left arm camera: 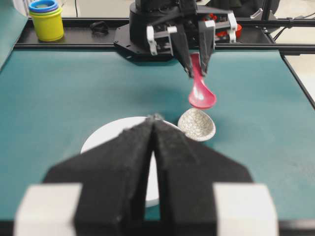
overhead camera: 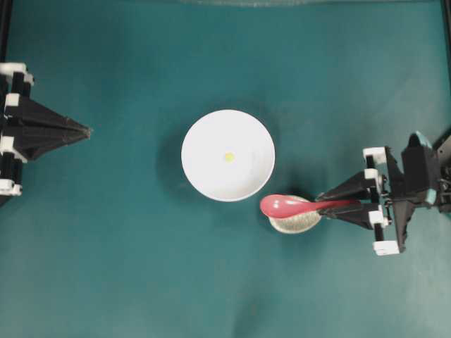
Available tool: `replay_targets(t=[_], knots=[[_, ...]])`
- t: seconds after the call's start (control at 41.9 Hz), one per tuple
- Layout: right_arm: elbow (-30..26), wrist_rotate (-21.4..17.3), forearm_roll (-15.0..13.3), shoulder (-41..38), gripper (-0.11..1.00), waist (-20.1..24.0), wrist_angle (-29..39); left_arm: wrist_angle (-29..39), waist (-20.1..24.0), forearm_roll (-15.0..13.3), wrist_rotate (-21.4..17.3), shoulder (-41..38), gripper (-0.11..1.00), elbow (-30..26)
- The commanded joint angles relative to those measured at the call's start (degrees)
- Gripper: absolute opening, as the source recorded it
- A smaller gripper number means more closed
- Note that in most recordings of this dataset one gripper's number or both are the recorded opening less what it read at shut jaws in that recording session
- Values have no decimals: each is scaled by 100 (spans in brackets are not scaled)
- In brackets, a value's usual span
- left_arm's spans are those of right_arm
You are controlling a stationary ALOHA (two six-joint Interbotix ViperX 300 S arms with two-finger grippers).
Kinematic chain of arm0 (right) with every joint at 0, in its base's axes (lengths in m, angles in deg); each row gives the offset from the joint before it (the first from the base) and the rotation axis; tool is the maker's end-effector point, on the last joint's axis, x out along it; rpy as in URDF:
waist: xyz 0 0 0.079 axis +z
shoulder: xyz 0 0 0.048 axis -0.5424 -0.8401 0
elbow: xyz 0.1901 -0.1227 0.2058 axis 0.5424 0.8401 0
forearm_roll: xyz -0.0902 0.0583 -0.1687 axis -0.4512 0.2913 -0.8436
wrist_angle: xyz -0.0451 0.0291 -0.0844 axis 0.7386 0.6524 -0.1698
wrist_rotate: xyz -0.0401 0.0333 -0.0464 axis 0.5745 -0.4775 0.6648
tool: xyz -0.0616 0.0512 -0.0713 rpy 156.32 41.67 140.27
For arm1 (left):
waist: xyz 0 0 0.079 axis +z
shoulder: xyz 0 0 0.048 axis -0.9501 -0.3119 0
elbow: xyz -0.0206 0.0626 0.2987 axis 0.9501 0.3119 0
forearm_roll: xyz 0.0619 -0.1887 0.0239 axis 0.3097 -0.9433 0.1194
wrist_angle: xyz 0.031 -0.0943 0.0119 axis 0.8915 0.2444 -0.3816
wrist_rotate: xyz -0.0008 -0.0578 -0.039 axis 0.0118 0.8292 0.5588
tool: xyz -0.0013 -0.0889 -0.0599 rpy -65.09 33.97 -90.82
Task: Scoop the yellow hexagonal prism block from the bowl with a spoon using the right arm.
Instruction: 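Lift the pink spoon and carry it over the white bowl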
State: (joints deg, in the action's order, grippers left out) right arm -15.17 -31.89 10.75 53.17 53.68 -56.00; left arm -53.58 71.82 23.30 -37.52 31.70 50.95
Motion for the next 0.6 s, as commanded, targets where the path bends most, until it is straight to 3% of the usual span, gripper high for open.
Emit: replay_targets(t=[0.0, 0.286, 0.572], knots=[[-387, 237, 9, 404, 24, -457, 870, -70, 0, 0, 0, -26, 0, -105], [-1714, 809, -9, 615, 24, -1960, 3674, -70, 9, 9, -9, -70, 0, -97], [-3120, 888, -26, 105, 24, -2997, 6170, -70, 0, 9, -9, -70, 0, -97]])
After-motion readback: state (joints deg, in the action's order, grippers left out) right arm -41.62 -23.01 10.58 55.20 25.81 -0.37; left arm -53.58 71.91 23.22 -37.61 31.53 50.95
